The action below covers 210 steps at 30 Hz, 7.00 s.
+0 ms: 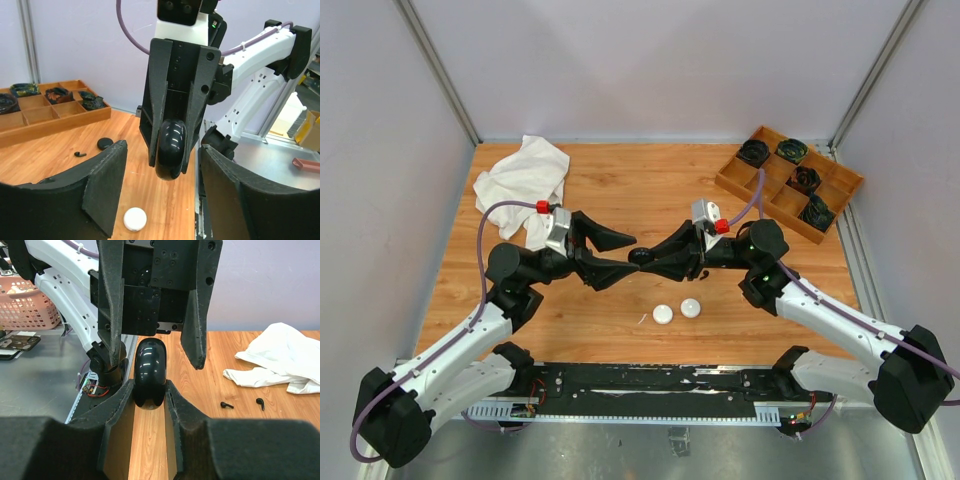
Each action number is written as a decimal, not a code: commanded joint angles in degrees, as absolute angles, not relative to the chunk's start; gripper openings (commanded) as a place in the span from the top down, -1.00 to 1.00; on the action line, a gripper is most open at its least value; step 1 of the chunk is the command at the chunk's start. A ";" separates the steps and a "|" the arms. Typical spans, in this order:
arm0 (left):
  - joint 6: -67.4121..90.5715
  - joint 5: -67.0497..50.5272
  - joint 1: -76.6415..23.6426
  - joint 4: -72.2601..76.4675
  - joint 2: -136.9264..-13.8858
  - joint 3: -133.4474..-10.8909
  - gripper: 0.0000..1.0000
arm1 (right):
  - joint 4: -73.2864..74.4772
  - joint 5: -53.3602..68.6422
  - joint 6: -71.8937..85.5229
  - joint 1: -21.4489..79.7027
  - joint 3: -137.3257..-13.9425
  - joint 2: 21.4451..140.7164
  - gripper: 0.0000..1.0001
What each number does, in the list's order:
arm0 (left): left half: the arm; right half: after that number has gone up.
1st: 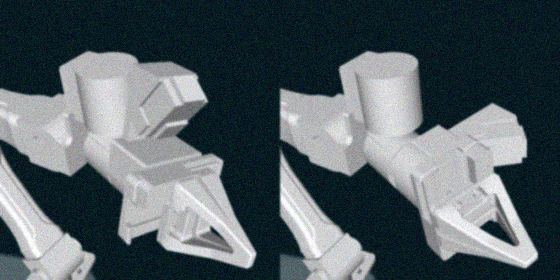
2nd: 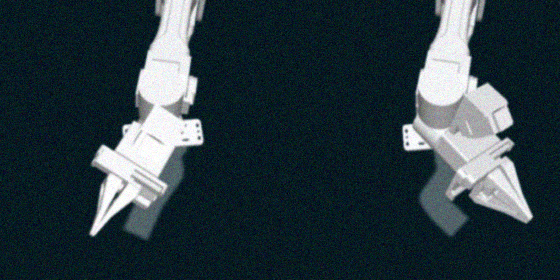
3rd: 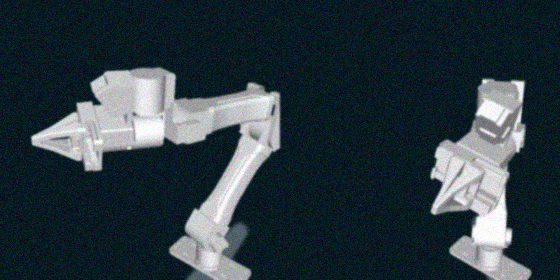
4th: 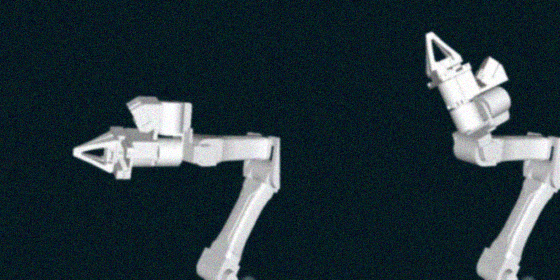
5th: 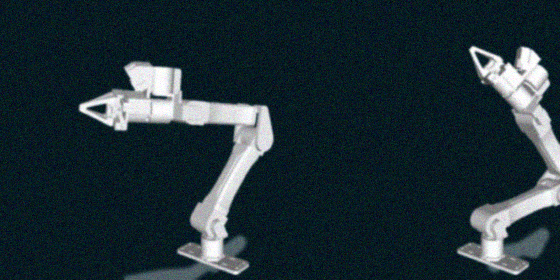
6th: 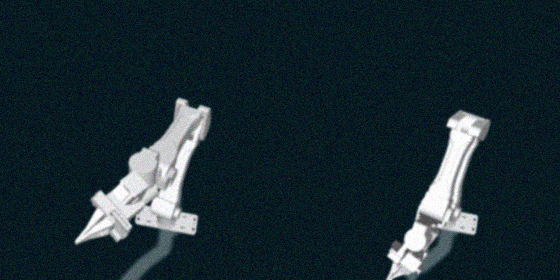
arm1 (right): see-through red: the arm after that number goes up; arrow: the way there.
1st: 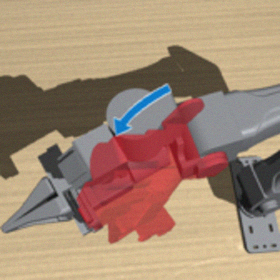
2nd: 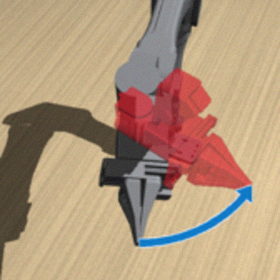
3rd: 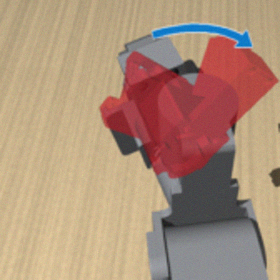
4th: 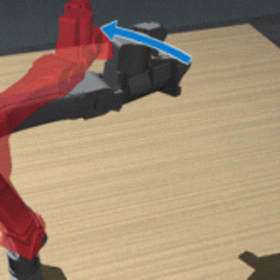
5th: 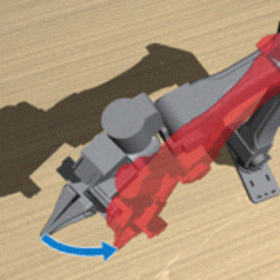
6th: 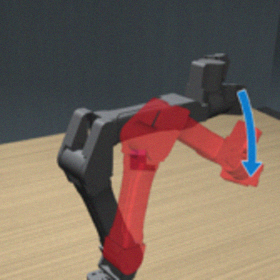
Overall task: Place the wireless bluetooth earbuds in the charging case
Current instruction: Open the charging case, then pick up the earbud from the center of the board.
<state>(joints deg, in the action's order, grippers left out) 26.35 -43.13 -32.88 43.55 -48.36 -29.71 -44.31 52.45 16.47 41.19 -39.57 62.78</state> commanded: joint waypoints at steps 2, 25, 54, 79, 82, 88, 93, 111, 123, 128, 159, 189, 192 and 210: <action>26.44 -40.74 -33.23 43.84 -48.46 -29.97 -0.37 | -45.52 52.73 15.53 40.91 -39.11 61.65 0.99; 24.44 -32.02 -33.23 27.79 -50.25 -37.82 -0.49 | -42.52 53.41 12.77 40.87 -37.10 60.23 0.99; 28.50 9.07 -27.48 -0.08 -60.91 -38.43 -0.58 | -45.49 27.65 5.54 40.87 -20.81 55.62 0.98; 27.85 11.71 -15.48 4.44 -96.75 -55.74 -0.61 | -49.19 23.21 3.63 40.86 -15.26 54.82 0.96; 27.52 10.15 -14.86 4.40 -99.29 -56.77 -0.62 | -49.22 23.03 3.61 40.84 -15.32 55.01 0.96; 28.06 7.05 -14.76 4.56 -101.71 -56.12 -0.62 | -49.11 23.07 3.54 40.79 -15.37 55.19 0.96; 28.39 5.97 -14.77 4.56 -101.95 -54.40 -0.61 | -49.21 23.29 3.69 40.83 -15.38 55.12 0.96; 28.91 7.33 -14.68 1.76 -97.64 -50.09 -0.61 | -49.30 23.71 4.11 40.79 -15.38 54.45 0.95; 26.75 7.99 -14.63 -1.97 -91.59 -52.60 -0.62 | -49.31 23.99 4.22 40.84 -15.47 54.49 0.95; 24.16 10.87 -13.70 -6.25 -93.01 -55.71 -0.57 | -49.13 23.93 4.14 40.80 -15.47 54.49 0.95; 14.27 6.66 -8.79 -24.99 -109.87 -71.25 0.24 | -48.96 24.04 3.96 40.79 -15.30 53.97 0.95; 13.01 4.55 -8.88 -29.18 -112.49 -71.78 0.38 | -47.69 24.59 4.22 40.86 -16.17 53.87 0.95; 13.07 3.89 -8.94 -29.19 -112.59 -71.56 0.44 | -47.48 24.53 4.13 40.80 -16.30 53.85 0.95; 19.04 5.49 -16.49 -18.42 -99.41 -61.52 0.65 | -48.75 22.73 2.22 40.86 -15.79 54.93 0.97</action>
<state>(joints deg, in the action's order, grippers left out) 16.27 5.67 -13.47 -21.39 -103.72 -64.10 -46.06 23.90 3.99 41.12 -16.05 54.89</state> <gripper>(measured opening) 0.240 0.268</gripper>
